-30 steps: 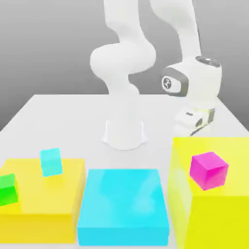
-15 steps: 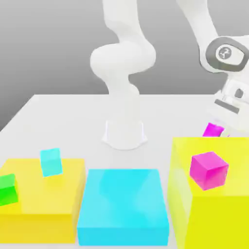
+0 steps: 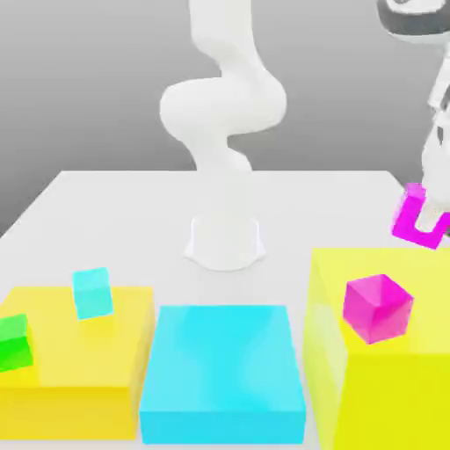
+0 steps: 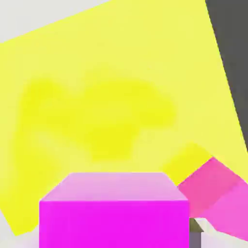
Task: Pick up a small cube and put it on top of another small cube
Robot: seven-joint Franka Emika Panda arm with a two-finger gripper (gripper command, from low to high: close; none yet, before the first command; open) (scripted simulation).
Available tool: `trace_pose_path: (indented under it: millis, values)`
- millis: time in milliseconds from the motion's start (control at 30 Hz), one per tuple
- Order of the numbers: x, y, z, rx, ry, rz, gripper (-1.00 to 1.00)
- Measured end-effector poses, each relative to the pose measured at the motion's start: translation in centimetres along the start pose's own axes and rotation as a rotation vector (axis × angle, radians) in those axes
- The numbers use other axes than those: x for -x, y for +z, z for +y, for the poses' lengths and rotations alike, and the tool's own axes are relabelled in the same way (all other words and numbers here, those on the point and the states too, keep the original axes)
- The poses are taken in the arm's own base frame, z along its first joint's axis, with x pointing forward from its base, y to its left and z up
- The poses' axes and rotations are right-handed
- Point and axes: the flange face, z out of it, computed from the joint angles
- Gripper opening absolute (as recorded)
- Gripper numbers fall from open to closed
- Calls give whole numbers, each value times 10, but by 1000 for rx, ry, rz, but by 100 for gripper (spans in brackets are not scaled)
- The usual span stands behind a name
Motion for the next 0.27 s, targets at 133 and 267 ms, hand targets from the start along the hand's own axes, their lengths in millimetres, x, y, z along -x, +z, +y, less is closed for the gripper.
trace_pose_path:
  millis: [133,267]
  values:
    - [-11,40,17,-53,65,20,-100]
    - [-11,50,16,-55,66,21,100]
